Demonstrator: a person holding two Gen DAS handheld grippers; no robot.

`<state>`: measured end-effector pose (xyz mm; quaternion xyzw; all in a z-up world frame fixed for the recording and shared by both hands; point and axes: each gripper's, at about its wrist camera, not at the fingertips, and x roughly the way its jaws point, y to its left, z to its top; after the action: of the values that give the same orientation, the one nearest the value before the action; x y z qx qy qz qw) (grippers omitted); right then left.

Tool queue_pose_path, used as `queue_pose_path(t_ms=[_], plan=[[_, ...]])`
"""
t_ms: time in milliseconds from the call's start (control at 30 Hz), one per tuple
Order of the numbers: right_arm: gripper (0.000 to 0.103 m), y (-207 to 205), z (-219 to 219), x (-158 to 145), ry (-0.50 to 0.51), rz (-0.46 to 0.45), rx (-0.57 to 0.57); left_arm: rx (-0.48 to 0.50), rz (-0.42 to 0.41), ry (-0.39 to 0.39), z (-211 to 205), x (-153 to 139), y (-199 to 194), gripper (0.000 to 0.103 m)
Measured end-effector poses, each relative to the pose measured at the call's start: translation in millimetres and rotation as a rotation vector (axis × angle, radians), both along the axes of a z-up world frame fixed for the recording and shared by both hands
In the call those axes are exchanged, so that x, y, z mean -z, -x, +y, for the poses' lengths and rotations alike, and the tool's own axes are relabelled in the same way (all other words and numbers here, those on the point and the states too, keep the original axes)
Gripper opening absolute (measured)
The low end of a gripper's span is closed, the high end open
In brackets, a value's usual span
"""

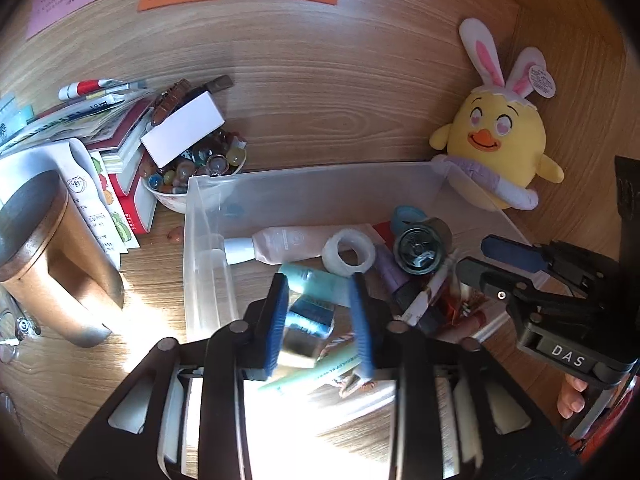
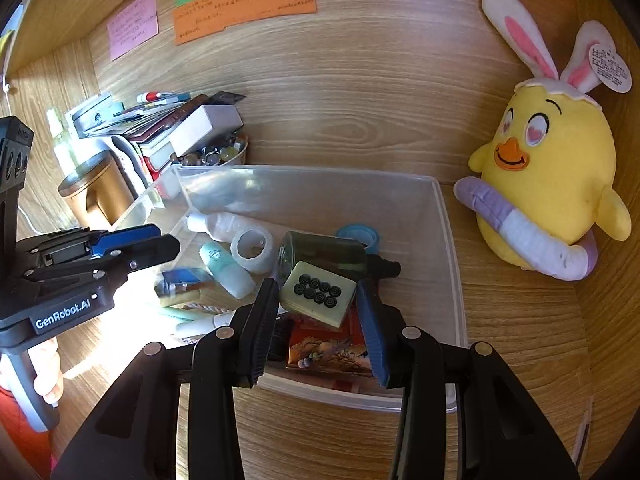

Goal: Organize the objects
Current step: 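Carry the staple box and button card into the clear box, opening both grippers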

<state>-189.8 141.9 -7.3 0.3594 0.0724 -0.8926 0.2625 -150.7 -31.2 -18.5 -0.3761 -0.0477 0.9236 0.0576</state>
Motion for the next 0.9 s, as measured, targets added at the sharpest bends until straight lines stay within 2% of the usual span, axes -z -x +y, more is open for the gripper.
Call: queue_pose_path(t_ms=[33, 67, 100, 300, 500, 567, 667, 733, 900], plan=[[0.045, -0.1, -0.2, 0.1, -0.003, -0.002, -0.001, -0.001, 0.004, 0.002, 0.4, -0.7, -1.3, 0.044], [0.051, -0.5, -0.1, -0.3, -0.003, -0.001, -0.001, -0.002, 0.009, 0.004, 0.7, -1.6, -2.2, 0.047], [0.053, -2.0, 0.7, -1.9, 0.0, 0.008, 0.001, -0.002, 0.017, 0.007, 1.0, -3.2, -3.9, 0.047], [0.054, -7.6, 4.0, -11.7, 0.015, 0.026, -0.004, 0.005, 0.05, -0.002, 0.7, -13.9, -12.4, 0.048], [0.057, -19.5, 8.5, -24.0, 0.032, 0.049, -0.017, 0.003, 0.089, -0.006, -0.3, -23.8, -25.1, 0.061], [0.07, -24.1, 10.1, -27.5, 0.035, 0.064, -0.019, -0.007, 0.111, 0.001, -0.2, -26.5, -30.2, 0.08], [0.084, -31.6, 13.9, -33.0, 0.038, 0.093, -0.013, -0.013, 0.146, 0.015, 2.0, -30.2, -37.5, 0.091], [0.087, -35.1, 15.8, -35.7, 0.032, 0.109, -0.007, -0.011, 0.157, 0.022, 3.3, -31.8, -40.1, 0.096], [0.097, -40.3, 20.5, -36.3, 0.021, 0.129, 0.001, -0.011, 0.161, 0.016, 4.2, -30.2, -44.8, 0.098]])
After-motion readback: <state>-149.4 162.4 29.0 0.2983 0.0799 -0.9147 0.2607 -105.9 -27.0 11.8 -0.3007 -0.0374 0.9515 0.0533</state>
